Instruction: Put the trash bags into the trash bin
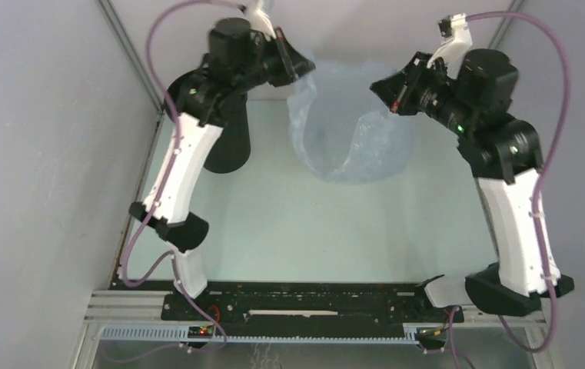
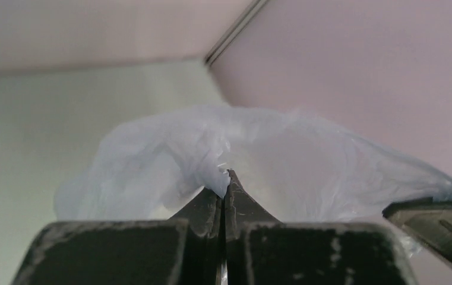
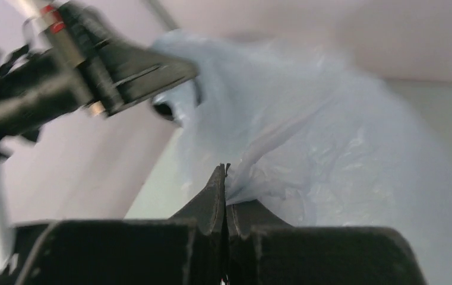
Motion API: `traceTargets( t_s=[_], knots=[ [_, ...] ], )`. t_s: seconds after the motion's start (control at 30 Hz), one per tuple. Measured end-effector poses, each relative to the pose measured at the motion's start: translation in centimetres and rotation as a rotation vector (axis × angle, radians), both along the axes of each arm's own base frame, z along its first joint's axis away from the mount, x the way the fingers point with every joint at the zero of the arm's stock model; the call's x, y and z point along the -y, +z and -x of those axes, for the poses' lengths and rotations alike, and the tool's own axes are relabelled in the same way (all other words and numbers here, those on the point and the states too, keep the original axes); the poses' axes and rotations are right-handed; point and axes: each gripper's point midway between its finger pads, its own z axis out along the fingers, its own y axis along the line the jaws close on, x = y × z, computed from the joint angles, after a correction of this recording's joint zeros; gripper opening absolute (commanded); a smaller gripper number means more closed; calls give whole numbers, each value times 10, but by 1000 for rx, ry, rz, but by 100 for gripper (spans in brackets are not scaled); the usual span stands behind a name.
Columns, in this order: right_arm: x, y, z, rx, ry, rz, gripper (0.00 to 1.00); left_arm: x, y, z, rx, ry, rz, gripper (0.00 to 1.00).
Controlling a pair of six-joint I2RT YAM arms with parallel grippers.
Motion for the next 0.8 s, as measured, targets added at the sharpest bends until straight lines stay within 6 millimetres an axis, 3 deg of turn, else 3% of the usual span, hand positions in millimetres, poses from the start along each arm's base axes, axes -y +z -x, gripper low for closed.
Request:
traceTargets(
  t_s=[0.07,0.1,0.17,0.2,0.23,0.3,0.33,0.37,0.4,0.43,0.47,0.5,0.53,0.57,0.6,0.63,0.73,0.8],
  knots=[
    [-17,41,29,138,73,-16,0,-5,53,16,145,-12,62,0],
    [-22,49,50,183,112,-21,0,-11,68,32,191,-17,75,0],
    [-18,40,88,224,167,-29,0,-31,78,75,241,-17,84,0],
    [-11,26,96,222,157,-28,0,-42,72,95,254,-13,91,0],
    [2,5,103,216,125,-28,0,-53,54,113,243,-10,82,0],
    [17,-57,109,125,82,-5,0,-81,-1,138,192,31,37,0],
    [15,-104,105,30,84,19,0,-89,-27,141,154,50,5,0],
    [13,-143,101,-62,84,43,0,-93,-68,138,87,64,-49,0],
    [8,-198,98,-199,94,77,0,-91,-109,136,11,62,-103,0],
    [6,-250,104,-338,103,113,0,-89,-163,135,-99,54,-179,0],
    [7,-296,113,-470,108,154,0,-90,-214,141,-207,43,-253,0],
    [13,-344,134,-623,109,208,0,-93,-267,151,-329,30,-335,0],
    [21,-373,157,-734,107,249,0,-101,-306,165,-430,25,-398,0],
    [27,-383,173,-785,107,264,0,-112,-334,182,-514,23,-452,0],
    [30,-381,181,-788,108,260,0,-120,-346,196,-566,25,-481,0],
    [30,-370,179,-747,107,235,0,-124,-347,202,-580,27,-486,0],
    [25,-304,152,-570,87,147,0,-111,-300,183,-481,37,-409,0],
    [19,-246,124,-457,79,108,0,-92,-243,155,-385,38,-346,0]
  ],
)
